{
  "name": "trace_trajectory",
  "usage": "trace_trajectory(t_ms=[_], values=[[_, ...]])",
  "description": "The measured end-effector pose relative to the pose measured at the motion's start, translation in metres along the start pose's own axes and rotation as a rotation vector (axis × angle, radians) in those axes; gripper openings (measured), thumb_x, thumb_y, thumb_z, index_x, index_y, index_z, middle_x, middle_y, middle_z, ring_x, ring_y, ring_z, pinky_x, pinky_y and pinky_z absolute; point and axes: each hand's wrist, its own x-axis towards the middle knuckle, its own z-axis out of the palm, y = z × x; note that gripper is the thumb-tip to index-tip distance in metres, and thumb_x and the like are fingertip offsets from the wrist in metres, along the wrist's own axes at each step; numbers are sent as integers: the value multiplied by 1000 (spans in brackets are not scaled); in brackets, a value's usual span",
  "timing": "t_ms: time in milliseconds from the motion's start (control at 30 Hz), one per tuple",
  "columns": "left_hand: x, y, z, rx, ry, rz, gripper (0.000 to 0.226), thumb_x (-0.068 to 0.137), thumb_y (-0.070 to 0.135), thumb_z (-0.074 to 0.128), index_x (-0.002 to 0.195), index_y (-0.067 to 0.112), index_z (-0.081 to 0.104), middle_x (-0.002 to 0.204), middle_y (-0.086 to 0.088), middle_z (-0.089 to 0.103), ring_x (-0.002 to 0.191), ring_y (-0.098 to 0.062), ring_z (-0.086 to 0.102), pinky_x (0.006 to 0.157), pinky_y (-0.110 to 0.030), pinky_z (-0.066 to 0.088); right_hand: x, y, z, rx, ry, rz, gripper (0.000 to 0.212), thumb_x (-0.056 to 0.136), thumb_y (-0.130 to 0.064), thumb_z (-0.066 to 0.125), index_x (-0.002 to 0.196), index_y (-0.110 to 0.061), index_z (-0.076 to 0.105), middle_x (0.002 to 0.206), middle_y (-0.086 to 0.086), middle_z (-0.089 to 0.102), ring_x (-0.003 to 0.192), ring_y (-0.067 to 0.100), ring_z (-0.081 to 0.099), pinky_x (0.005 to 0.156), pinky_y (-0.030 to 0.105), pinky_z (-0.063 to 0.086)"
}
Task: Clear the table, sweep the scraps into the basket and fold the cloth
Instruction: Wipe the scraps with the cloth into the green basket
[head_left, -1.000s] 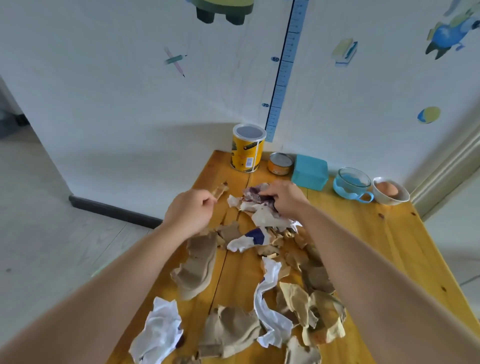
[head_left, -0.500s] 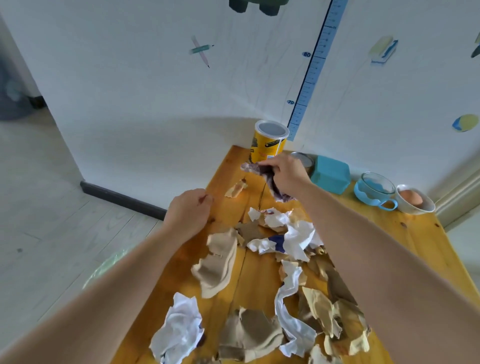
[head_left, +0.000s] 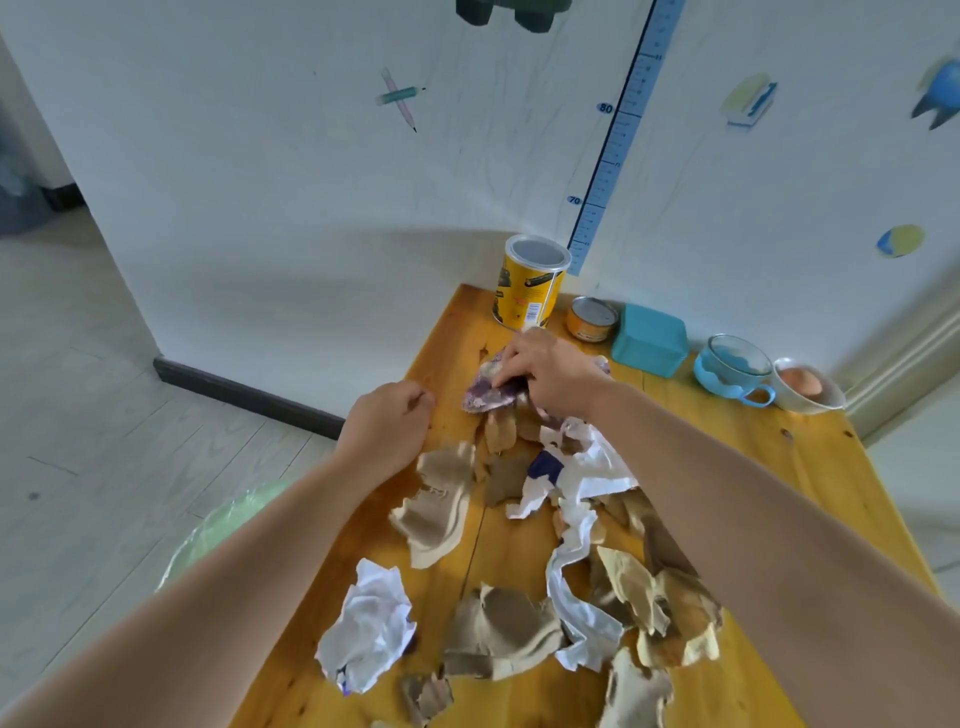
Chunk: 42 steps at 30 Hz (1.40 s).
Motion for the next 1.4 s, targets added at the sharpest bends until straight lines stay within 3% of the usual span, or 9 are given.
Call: trace_trajectory(t_ms=[100, 167, 433, 533, 600, 667, 1000, 1167, 1400], values=[[-11, 3, -3, -14, 6, 40, 27, 97, 27, 38, 87, 14, 60, 72, -2, 59, 61, -12, 51, 52, -21, 33, -32, 8, -21, 106, 410, 181, 37, 84, 1, 42, 103, -12, 72, 106, 14, 64, 104, 31, 51, 89, 40, 43], [-20, 8, -5, -34, 13, 63, 27, 97, 26, 39, 87, 13, 61, 70, -1, 57, 62, -13, 51, 52, -21, 33, -63, 18, -34, 139, 523, 399, 42, 85, 2, 38, 106, -13, 71, 109, 15, 63, 106, 32, 52, 87, 36, 42], [-56, 53, 15, -24, -10, 223, 31, 97, 24, 37, 107, 14, 64, 89, 0, 68, 71, -12, 57, 57, -20, 41, -188, 45, -15, 337, 437, 1111, 40, 76, 1, 43, 94, -19, 72, 87, 12, 70, 79, 32, 64, 64, 32, 53], [-65, 56, 22, -22, -5, 244, 31, 97, 23, 37, 107, 13, 64, 102, -3, 68, 84, -12, 57, 62, -18, 41, -212, 41, 10, 295, 367, 1253, 40, 82, -4, 43, 107, -23, 69, 103, 12, 66, 92, 32, 59, 80, 37, 51], [-67, 55, 24, -19, 14, 254, 30, 97, 22, 37, 108, 13, 64, 107, -2, 67, 88, -12, 58, 61, -20, 41, -217, 36, 24, 279, 354, 1259, 49, 84, -4, 40, 118, -29, 63, 122, 12, 59, 112, 34, 51, 97, 40, 39], [-68, 54, 22, -20, 34, 254, 30, 97, 23, 37, 109, 14, 64, 108, -1, 67, 84, -11, 57, 62, -18, 38, -214, 30, 32, 255, 384, 1222, 51, 84, -4, 39, 124, -28, 59, 130, 12, 50, 120, 35, 42, 99, 39, 33], [-53, 25, 2, 35, 153, 208, 32, 97, 26, 37, 105, 12, 65, 106, -4, 67, 89, -11, 54, 74, -22, 41, -156, 30, 36, 208, 306, 1016, 51, 89, -6, 36, 131, -33, 51, 131, 10, 44, 121, 32, 36, 94, 41, 40], [-38, 7, -3, 79, 149, 28, 43, 98, 34, 30, 116, 8, 59, 114, -11, 63, 106, -25, 56, 82, -31, 43, -133, 34, 36, 198, 253, 952, 55, 89, -2, 37, 132, -34, 49, 132, 8, 44, 121, 31, 36, 96, 41, 40], [-33, 1, 2, 17, 102, -30, 47, 98, 39, 26, 127, 10, 49, 127, -11, 56, 115, -25, 52, 91, -35, 43, -113, 27, 39, 144, 223, 849, 54, 89, -1, 39, 133, -32, 49, 129, 9, 44, 120, 31, 37, 97, 40, 40]])
